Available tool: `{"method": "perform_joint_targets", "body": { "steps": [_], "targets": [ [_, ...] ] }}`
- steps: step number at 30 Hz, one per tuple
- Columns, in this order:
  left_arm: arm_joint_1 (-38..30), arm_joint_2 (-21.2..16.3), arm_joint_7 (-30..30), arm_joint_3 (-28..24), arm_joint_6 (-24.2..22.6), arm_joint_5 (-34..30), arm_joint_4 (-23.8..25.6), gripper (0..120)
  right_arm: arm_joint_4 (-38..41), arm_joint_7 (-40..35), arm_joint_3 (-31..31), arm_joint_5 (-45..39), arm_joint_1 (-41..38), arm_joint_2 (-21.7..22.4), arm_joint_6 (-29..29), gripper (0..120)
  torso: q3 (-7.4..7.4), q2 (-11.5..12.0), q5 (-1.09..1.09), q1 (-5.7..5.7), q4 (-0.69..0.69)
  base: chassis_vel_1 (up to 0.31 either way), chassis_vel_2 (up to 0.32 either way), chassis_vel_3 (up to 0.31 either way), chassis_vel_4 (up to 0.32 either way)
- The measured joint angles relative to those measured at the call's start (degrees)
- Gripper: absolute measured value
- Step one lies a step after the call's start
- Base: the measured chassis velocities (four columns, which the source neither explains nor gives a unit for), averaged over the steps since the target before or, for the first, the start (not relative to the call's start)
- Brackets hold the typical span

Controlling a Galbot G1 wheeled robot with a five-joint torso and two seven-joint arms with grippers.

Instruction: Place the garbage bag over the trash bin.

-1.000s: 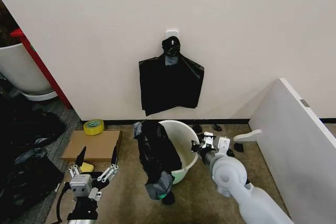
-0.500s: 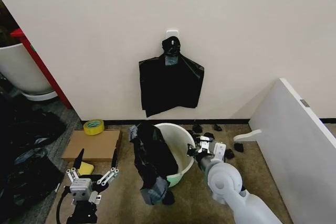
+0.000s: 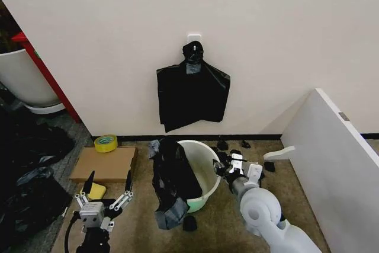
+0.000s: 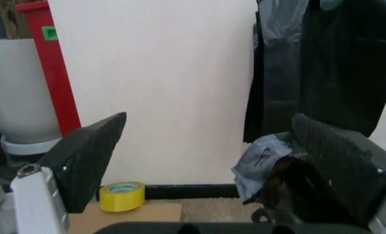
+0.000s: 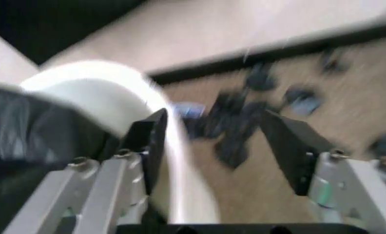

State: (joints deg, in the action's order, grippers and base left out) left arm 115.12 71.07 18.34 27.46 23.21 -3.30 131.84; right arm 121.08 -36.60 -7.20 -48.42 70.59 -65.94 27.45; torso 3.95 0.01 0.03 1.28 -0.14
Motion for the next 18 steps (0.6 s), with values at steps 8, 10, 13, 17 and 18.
{"method": "perform_joint_targets", "body": {
  "steps": [8,10,13,17,18],
  "targets": [
    [-0.7,-0.5,0.0,-0.1,-1.0,-1.3,-1.1,100,16.3,12.0,0.4,13.8,4.9,7.0,-0.9,86,-0.01,0.0,-0.03,0.00,-0.01,0.000,0.000,0.000,0.000],
    [-0.8,-0.5,0.0,-0.1,-1.2,-1.4,-1.2,100,17.1,13.8,1.8,13.5,4.4,7.5,0.0,89,0.00,0.0,-0.03,0.00,0.00,0.000,0.000,0.000,0.000],
    [-0.8,-0.6,-0.1,-0.1,-1.7,-2.1,-1.2,100,16.7,17.8,6.1,11.8,1.6,8.0,3.4,98,-0.01,0.0,-0.02,0.00,0.00,0.000,0.000,0.000,0.000],
    [-1.0,-0.5,-0.1,0.1,-1.8,-2.4,-1.8,100,14.1,19.3,10.6,10.3,-1.8,7.3,6.1,100,0.00,0.0,-0.03,0.00,0.01,0.000,0.000,0.000,0.000],
    [-1.1,-0.4,-0.1,0.1,-1.9,-2.6,-2.1,100,12.8,19.0,12.3,9.7,-3.0,6.3,6.7,99,0.00,0.0,-0.02,0.00,0.00,0.000,0.000,0.000,0.000]
  ]
}}
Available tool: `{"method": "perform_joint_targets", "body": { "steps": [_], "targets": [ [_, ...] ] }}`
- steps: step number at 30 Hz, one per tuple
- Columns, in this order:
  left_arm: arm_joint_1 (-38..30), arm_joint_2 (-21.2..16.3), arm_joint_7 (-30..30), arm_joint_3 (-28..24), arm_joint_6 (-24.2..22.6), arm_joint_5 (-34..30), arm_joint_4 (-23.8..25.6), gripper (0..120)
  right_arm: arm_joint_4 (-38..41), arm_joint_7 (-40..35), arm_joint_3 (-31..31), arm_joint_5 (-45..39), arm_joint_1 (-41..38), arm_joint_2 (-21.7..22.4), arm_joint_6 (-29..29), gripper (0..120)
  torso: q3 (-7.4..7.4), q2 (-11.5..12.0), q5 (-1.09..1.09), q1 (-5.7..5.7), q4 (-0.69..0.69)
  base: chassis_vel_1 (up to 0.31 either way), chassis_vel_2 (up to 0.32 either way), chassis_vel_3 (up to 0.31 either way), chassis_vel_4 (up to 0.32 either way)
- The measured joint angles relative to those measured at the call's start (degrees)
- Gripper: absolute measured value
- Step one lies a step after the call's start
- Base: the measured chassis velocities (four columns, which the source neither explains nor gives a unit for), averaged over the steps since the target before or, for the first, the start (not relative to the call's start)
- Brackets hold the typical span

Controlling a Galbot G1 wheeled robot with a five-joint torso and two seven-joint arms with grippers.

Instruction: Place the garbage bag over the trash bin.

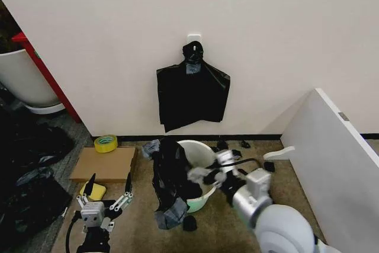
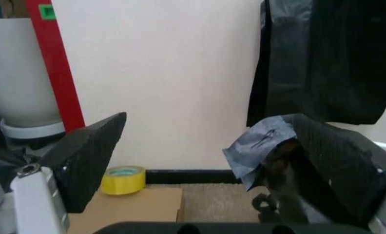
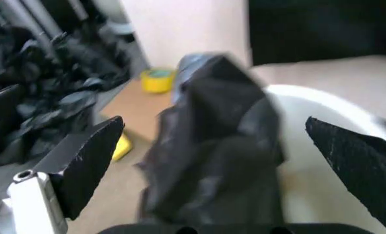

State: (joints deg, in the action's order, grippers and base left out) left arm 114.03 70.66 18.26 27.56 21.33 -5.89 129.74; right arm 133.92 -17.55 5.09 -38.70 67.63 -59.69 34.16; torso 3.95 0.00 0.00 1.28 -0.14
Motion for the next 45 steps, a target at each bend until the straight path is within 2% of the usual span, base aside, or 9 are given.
{"method": "perform_joint_targets", "body": {
  "steps": [5,9,12,24,28,34,38,42,45],
  "targets": [
    [0.2,0.3,0.0,0.1,-0.2,-0.7,-0.8,100,-6.7,-1.6,5.3,1.3,-3.0,-4.5,1.2,81,0.00,0.0,0.01,0.00,0.01,0.000,0.000,0.000,0.000],
    [0.0,0.4,0.0,0.1,-0.3,-0.8,-0.9,99,-9.2,-1.6,6.1,2.2,-3.5,-5.1,1.2,75,0.00,0.0,0.00,0.00,0.00,0.000,0.000,0.000,0.000],
    [-0.7,0.4,-0.1,-0.1,-0.7,-0.9,-1.1,98,-10.7,-1.6,6.8,2.8,-4.0,-5.8,1.2,62,0.00,0.0,0.00,0.00,-0.01,0.000,0.000,0.000,0.000],
    [-2.1,0.0,-0.3,-0.4,-2.2,-1.2,-1.6,97,-11.3,-3.6,7.2,3.7,-4.6,-6.7,0.2,23,0.00,0.0,0.01,0.00,0.00,0.000,0.000,0.000,0.000],
    [-2.9,-0.4,-0.5,-0.7,-3.9,-1.7,-1.8,97,-10.9,-3.6,6.8,3.7,-4.5,-6.6,0.1,4,0.00,0.0,0.01,0.00,0.00,0.000,0.000,0.000,0.000],
    [-4.2,-2.4,-1.5,-1.7,-7.3,-3.7,-0.8,96,-10.2,-3.7,6.2,3.4,-3.9,-6.4,0.1,0,0.00,0.0,0.01,0.00,0.00,0.000,0.000,0.000,0.000],
    [-5.4,-6.6,-2.6,-2.8,-10.1,-7.0,-0.2,96,-9.9,-3.7,5.9,3.3,-3.7,-6.4,0.2,0,0.00,0.0,0.00,0.00,0.01,0.000,0.000,0.000,0.000],
    [-8.2,-13.7,-2.9,-4.5,-14.9,-13.0,0.1,95,-9.8,-3.9,5.2,3.2,-3.6,-6.4,0.3,0,0.00,0.0,0.01,0.00,0.00,0.000,0.000,0.000,0.000],
    [-10.1,-16.0,-2.9,-6.3,-17.7,-16.1,0.2,95,-9.9,-4.2,4.9,3.1,-3.7,-6.4,0.3,0,0.00,0.0,0.00,0.00,-0.01,0.000,0.000,0.000,0.000]
  ]
}}
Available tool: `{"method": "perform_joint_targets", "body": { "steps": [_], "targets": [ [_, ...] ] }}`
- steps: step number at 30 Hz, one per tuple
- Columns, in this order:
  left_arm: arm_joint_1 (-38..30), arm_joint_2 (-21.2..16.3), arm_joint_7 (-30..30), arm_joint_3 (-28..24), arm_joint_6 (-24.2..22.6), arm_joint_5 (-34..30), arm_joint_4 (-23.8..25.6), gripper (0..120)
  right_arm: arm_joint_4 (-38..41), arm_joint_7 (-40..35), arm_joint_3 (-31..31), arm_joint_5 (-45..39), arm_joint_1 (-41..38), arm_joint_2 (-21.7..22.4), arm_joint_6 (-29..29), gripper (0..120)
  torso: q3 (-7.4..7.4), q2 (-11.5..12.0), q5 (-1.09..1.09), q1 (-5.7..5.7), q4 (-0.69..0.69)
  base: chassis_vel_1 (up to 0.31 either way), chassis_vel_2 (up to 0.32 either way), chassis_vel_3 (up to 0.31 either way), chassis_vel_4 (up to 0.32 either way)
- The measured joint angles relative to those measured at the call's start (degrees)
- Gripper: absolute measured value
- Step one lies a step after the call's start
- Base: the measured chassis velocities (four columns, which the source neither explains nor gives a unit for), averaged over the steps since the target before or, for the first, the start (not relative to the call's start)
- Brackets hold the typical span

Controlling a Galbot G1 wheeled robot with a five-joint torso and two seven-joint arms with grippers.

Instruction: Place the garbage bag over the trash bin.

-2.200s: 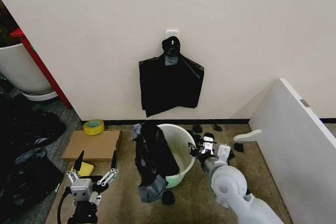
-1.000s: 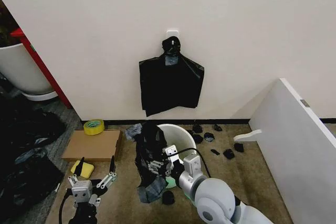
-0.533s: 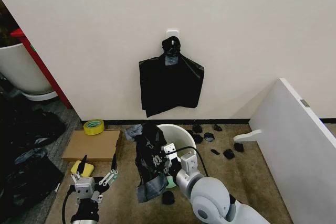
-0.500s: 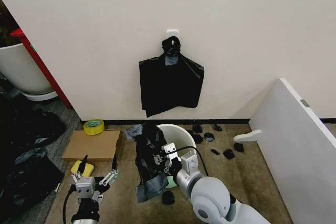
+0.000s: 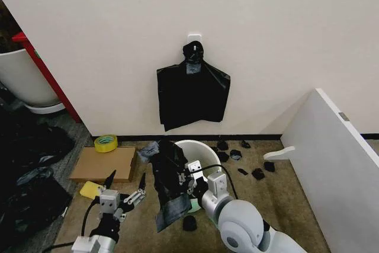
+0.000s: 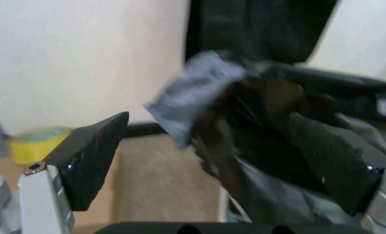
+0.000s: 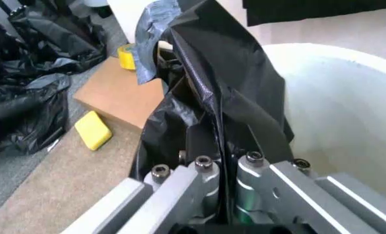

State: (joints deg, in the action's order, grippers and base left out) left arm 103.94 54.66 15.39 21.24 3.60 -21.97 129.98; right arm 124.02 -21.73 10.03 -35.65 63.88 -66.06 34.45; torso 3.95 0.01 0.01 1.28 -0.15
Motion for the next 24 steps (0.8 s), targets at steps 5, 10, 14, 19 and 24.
{"method": "perform_joint_targets", "body": {
  "steps": [5,10,14,19,24],
  "targets": [
    [-3.7,-1.4,2.1,-3.4,-5.5,-3.6,-0.8,96,-1.9,-0.6,1.6,-1.5,-2.9,-0.3,0.1,0,0.00,0.0,-0.01,0.00,0.01,0.000,0.000,0.000,0.000],
    [-7.1,-2.5,4.5,-3.7,-9.9,-9.0,-0.6,96,-3.1,-1.2,3.9,-3.0,-5.3,-0.8,0.3,0,0.00,0.0,0.00,0.00,0.04,0.000,0.000,0.000,0.000],
    [-13.6,-5.2,6.0,-5.4,-13.5,-16.0,-0.1,94,-3.2,-1.5,3.9,-3.2,-5.3,-0.7,0.4,0,0.00,0.0,0.01,0.00,-0.01,0.000,0.000,0.000,0.000],
    [-18.6,-6.4,6.3,-8.0,-15.2,-19.6,-0.7,94,-3.0,-1.9,3.4,-3.8,-5.3,-0.5,0.5,0,0.00,0.0,0.01,0.00,0.00,0.000,0.000,0.000,0.000],
    [-23.8,-6.6,8.6,-13.4,-18.9,-23.1,-2.6,93,-2.3,-2.4,2.7,-4.9,-5.1,0.2,0.6,0,0.00,0.0,0.00,0.00,0.01,0.000,0.000,0.000,0.000]
  ]
}}
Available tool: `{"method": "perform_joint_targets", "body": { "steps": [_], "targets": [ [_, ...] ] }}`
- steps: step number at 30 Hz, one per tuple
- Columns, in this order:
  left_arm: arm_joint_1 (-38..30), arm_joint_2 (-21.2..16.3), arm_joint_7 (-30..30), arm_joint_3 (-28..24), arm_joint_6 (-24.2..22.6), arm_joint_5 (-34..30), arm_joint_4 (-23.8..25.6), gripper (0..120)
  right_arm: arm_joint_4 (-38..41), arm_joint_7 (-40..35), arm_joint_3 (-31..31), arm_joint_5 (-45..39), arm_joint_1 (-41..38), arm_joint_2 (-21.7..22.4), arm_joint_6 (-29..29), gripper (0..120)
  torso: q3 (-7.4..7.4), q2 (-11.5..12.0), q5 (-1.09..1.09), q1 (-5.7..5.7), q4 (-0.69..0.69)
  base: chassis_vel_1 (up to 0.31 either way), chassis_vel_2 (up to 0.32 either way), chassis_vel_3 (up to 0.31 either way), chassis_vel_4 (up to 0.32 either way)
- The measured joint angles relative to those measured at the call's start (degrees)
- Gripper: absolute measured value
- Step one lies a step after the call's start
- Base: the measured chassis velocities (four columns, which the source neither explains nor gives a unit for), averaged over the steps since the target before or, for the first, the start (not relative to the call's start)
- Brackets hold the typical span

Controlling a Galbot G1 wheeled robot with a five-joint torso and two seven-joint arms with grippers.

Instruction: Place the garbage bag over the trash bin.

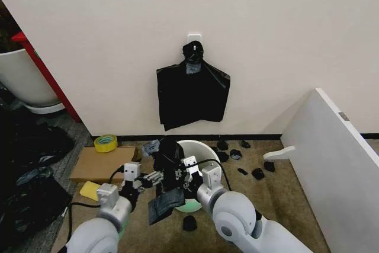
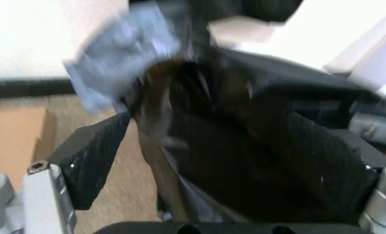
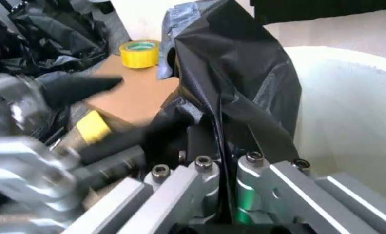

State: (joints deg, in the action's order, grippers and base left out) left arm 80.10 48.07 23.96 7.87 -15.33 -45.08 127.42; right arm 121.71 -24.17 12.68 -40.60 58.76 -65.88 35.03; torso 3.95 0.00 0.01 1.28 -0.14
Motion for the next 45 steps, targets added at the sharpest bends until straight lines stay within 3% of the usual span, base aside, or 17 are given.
{"method": "perform_joint_targets", "body": {
  "steps": [13,21,25,29,30,35,40,42,45],
  "targets": [
    [-11.3,2.9,12.5,-7.6,-9.5,-12.1,-4.1,93,0.9,-0.9,-1.0,-1.2,0.6,0.5,0.1,0,0.00,0.0,0.01,0.00,0.00,0.000,0.000,0.000,0.000],
    [-17.1,4.9,16.4,-9.9,-11.9,-16.6,-8.3,91,1.4,-1.0,-1.4,-1.2,0.9,0.7,0.1,0,0.00,0.0,0.01,0.00,0.00,0.000,0.000,0.000,0.000],
    [-19.0,5.5,17.5,-10.8,-12.7,-17.8,-9.5,81,1.5,-1.0,-1.5,-1.2,1.1,0.7,0.1,0,0.00,0.0,0.01,0.00,0.00,0.000,0.000,0.000,0.000],
    [-21.3,6.1,20.5,-11.8,-15.2,-22.9,-10.6,62,1.8,-1.1,-1.6,-1.2,1.5,0.7,-0.1,0,0.00,0.0,0.00,0.00,0.00,0.000,0.000,0.000,0.000],
    [-22.2,6.4,22.5,-11.9,-15.8,-26.7,-10.7,50,1.8,-1.1,-1.7,-1.2,1.5,0.7,-0.2,0,-0.01,0.0,0.01,0.00,0.00,0.000,0.000,0.000,0.000],
    [-23.8,7.1,25.3,-12.2,-17.2,-31.9,-11.5,30,1.8,-1.1,-1.8,-1.2,1.4,0.3,-0.4,0,0.00,0.0,0.01,0.00,0.00,0.000,0.000,0.000,0.000],
    [-24.1,7.6,26.9,-11.8,-17.7,-33.6,-12.8,15,1.7,-1.1,-1.8,-1.2,1.5,0.4,-0.8,0,-0.01,0.0,0.02,-0.01,0.01,0.000,0.000,0.000,0.000],
    [-24.0,7.9,27.5,-11.5,-17.7,-33.9,-13.3,4,1.6,-1.2,-1.8,-1.3,1.5,0.5,-1.0,0,-0.01,0.0,0.01,-0.01,0.01,0.000,0.000,0.000,0.000],
    [-23.8,8.1,27.7,-11.1,-17.5,-34.0,-13.5,1,1.6,-1.2,-1.8,-1.3,1.6,0.6,-1.1,0,-0.01,0.0,0.01,-0.01,0.01,0.000,0.000,0.000,0.000]
  ]
}}
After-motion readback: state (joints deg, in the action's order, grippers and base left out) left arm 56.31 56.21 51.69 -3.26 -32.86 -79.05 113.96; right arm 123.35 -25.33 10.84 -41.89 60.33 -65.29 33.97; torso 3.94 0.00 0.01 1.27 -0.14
